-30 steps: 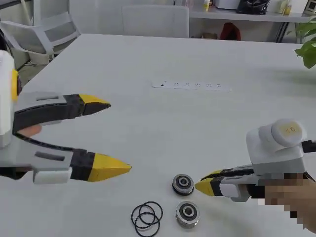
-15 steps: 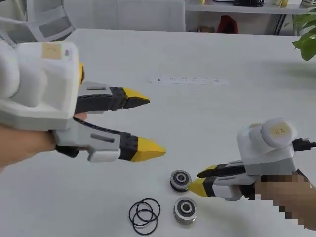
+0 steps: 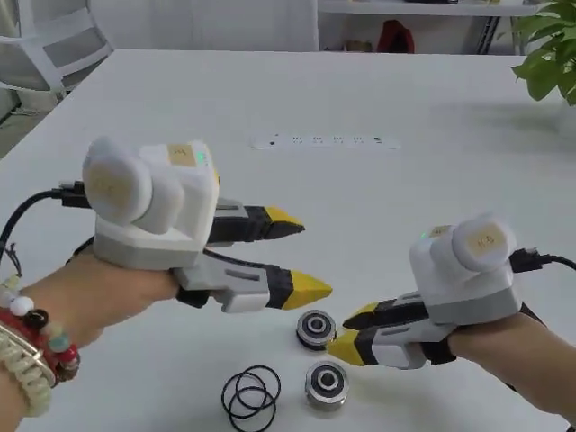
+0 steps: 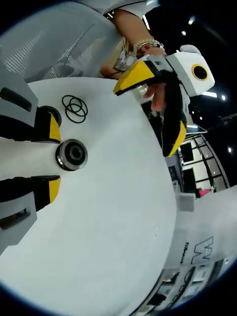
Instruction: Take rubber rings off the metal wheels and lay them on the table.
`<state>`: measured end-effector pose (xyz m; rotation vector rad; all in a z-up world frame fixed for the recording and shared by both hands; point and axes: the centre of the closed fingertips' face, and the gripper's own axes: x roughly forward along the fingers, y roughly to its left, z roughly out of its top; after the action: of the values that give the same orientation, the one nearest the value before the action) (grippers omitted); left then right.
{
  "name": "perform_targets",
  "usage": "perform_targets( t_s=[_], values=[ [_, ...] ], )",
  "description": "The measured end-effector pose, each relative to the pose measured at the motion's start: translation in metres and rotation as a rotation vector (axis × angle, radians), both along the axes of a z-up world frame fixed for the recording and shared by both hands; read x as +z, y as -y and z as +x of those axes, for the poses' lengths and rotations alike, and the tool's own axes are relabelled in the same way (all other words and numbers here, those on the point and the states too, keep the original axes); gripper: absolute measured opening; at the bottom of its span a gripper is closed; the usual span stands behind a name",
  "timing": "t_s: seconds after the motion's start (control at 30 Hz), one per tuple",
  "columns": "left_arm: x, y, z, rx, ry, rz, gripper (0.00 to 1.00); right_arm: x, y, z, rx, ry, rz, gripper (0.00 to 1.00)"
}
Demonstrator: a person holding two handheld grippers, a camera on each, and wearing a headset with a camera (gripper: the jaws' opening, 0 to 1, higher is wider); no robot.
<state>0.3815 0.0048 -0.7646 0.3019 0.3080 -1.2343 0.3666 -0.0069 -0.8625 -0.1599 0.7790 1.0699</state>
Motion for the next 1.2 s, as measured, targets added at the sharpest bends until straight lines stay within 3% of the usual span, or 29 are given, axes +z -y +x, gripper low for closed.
perform_targets(
  t_s=[0.07, 0.2, 0.4, 0.5, 0.63, 0.77, 0.83, 0.97, 1.07, 1.2],
  values=[
    [-0.01, 0.003, 0.001, -0.004, -0.005, 0.011, 0.42, 0.0, -0.001, 0.0, 0.002, 0.0, 0.005, 0.23],
    [-0.037, 0.007, -0.002, -0.025, -0.029, 0.075, 0.37, -0.001, -0.002, -0.002, 0.009, 0.001, 0.001, 0.22],
    [-0.055, 0.008, -0.003, -0.032, -0.044, 0.098, 0.31, -0.001, -0.004, -0.002, 0.015, 0.011, 0.004, 0.22],
    [-0.064, 0.003, 0.002, 0.013, -0.069, 0.111, 0.26, -0.002, -0.005, -0.003, 0.017, 0.009, 0.006, 0.22],
    [-0.069, 0.003, -0.001, 0.03, -0.107, 0.078, 0.25, -0.002, -0.007, -0.003, 0.018, 0.009, 0.013, 0.21],
    [-0.074, 0.003, -0.004, 0.021, -0.11, 0.095, 0.21, -0.002, -0.009, -0.002, 0.023, 0.026, 0.007, 0.21],
    [-0.079, 0.003, -0.004, 0.024, -0.126, 0.112, 0.18, -0.002, -0.009, -0.002, 0.027, 0.034, 0.001, 0.2],
    [-0.082, 0.005, -0.002, 0.03, -0.131, 0.111, 0.16, -0.002, -0.009, -0.001, 0.029, 0.052, -0.007, 0.2],
    [-0.083, 0.005, -0.006, 0.019, -0.117, 0.125, 0.14, -0.003, -0.009, 0.0, 0.038, 0.069, -0.014, 0.19],
    [-0.084, 0.005, -0.004, 0.033, -0.128, 0.104, 0.14, -0.003, -0.009, 0.0, 0.042, 0.074, -0.021, 0.18]
  ],
)
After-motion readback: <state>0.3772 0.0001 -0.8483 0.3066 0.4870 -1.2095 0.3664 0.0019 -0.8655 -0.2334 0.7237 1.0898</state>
